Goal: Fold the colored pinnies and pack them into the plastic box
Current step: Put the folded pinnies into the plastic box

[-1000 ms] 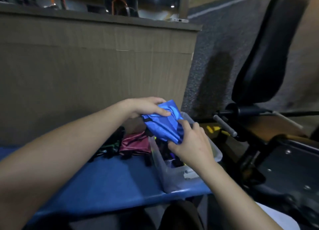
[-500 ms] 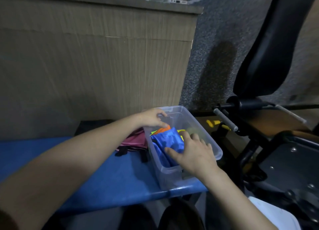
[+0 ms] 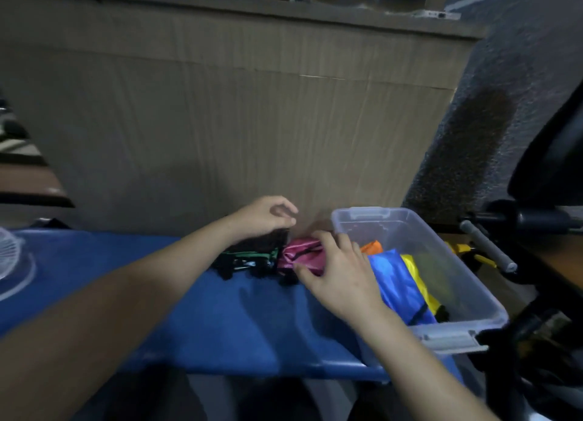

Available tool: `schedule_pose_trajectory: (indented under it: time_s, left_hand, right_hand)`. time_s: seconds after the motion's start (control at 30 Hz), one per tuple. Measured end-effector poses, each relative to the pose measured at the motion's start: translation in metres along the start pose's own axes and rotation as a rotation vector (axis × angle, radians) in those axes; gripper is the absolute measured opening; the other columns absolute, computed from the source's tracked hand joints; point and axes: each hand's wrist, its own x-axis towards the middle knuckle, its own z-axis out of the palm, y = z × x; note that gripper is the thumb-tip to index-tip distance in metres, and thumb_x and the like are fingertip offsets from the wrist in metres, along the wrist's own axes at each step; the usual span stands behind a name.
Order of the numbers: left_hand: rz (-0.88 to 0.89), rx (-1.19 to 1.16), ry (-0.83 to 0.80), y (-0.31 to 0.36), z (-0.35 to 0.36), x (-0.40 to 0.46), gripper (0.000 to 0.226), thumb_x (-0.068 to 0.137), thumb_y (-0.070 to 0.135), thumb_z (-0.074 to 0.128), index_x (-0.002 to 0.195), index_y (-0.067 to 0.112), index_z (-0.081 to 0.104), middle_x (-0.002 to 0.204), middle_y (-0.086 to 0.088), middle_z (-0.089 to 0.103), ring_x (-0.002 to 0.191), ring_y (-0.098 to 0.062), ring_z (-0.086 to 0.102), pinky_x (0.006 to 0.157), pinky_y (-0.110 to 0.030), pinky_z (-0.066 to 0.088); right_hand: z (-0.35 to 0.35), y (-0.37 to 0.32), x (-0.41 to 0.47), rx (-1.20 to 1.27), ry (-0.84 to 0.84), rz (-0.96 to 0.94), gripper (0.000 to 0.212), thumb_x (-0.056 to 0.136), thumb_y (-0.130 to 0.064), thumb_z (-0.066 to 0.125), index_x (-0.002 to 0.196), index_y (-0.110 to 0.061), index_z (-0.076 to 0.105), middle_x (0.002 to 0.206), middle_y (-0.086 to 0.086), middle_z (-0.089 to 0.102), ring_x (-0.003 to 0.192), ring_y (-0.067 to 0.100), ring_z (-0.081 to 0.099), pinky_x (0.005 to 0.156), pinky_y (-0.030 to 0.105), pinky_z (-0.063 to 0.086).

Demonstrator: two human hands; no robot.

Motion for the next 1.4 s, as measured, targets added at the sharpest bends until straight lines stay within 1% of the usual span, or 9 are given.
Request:
schedule_pose_trajectory:
  time_s: [0.2,0.37,0.63,0.73,0.9,0.97,1.07,1.27,1.4]
  left_hand:
    - [-0.151,-0.043,0.121,-0.081,-0.053,-0.025,0.015,0.093,0.021,0.069,0.108,0.018,0.07,0.104,-0.003,0.071,0.096,-0.012,0.067,0.088,-0.024,0.048]
    - [-0.307,-0.131,0.25,-0.146,-0.064,-0.024,0.009,0.094,0.022,0.068,0.103,0.021,0.069,0.101,0.001,0.069,0.099,-0.016,0.066,0.08,-0.021,0.045]
    - [-0.531,-0.29,0.233,-0.193,-0.049,0.01,0.035,0.098,0.04,0.061,0.122,0.016,0.051,0.108,0.004,0.059,0.108,-0.021,0.06,0.096,-0.037,0.05]
    - [-0.568,-0.326,0.19,-0.197,-0.041,0.021,0.056,0.097,0.047,0.059,0.14,0.013,0.048,0.127,-0.003,0.059,0.114,-0.022,0.058,0.087,-0.033,0.05]
    - [-0.589,-0.363,0.124,-0.201,-0.041,0.036,0.035,0.094,0.052,0.061,0.115,0.025,0.053,0.117,0.01,0.057,0.108,-0.015,0.055,0.09,-0.031,0.043]
    - [-0.567,-0.378,0.125,-0.203,-0.039,0.039,0.041,0.092,0.05,0.065,0.119,0.019,0.064,0.115,0.009,0.066,0.105,-0.011,0.062,0.079,-0.022,0.045]
    - [-0.546,-0.406,0.151,-0.205,-0.037,0.041,0.05,0.09,0.044,0.07,0.132,0.019,0.06,0.124,0.003,0.067,0.101,-0.007,0.062,0.067,-0.017,0.043]
    - [-0.477,-0.508,0.135,-0.195,-0.039,0.033,0.031,0.096,0.025,0.065,0.126,0.023,0.058,0.11,0.009,0.067,0.097,-0.005,0.062,0.074,-0.019,0.049]
    - [-0.42,-0.573,0.145,-0.184,-0.048,0.025,0.033,0.094,0.016,0.064,0.127,0.013,0.062,0.113,-0.003,0.074,0.105,-0.019,0.07,0.094,-0.036,0.056]
  right_hand:
    - [0.063,-0.033,0.04,0.094,-0.108,0.007,0.064,0.085,-0.06,0.061,0.138,-0.03,0.045,0.123,0.005,0.049,0.119,0.032,0.048,0.097,0.039,0.041]
    - [0.107,-0.028,0.08,0.168,-0.173,0.053,0.07,0.085,-0.058,0.063,0.145,-0.034,0.038,0.126,0.006,0.048,0.122,0.032,0.048,0.101,0.039,0.041]
    - [0.157,-0.015,0.147,0.266,-0.215,0.155,0.084,0.077,-0.071,0.064,0.148,-0.042,0.029,0.133,0.011,0.046,0.125,0.035,0.048,0.104,0.046,0.045]
    - [0.171,-0.011,0.166,0.284,-0.268,0.199,0.092,0.069,-0.077,0.065,0.146,-0.047,0.025,0.134,0.012,0.046,0.124,0.036,0.051,0.104,0.048,0.045]
    - [0.187,-0.011,0.18,0.283,-0.35,0.174,0.098,0.068,-0.07,0.073,0.149,-0.047,0.023,0.139,0.01,0.043,0.127,0.032,0.051,0.109,0.044,0.041]
    - [0.191,-0.013,0.18,0.274,-0.366,0.135,0.098,0.067,-0.069,0.075,0.149,-0.045,0.027,0.137,0.008,0.041,0.127,0.031,0.05,0.11,0.042,0.041]
    - [0.194,-0.019,0.177,0.331,-0.391,0.106,0.104,0.059,-0.066,0.081,0.147,-0.044,0.031,0.13,0.0,0.033,0.125,0.027,0.049,0.111,0.042,0.042]
    - [0.195,-0.034,0.164,0.409,-0.314,0.021,0.1,0.062,-0.032,0.092,0.144,-0.035,0.036,0.121,-0.004,0.025,0.117,0.022,0.05,0.108,0.036,0.045]
    - [0.185,-0.041,0.159,0.538,-0.202,0.026,0.089,0.065,-0.017,0.091,0.139,-0.032,0.044,0.121,-0.001,0.029,0.107,0.012,0.049,0.094,0.012,0.042]
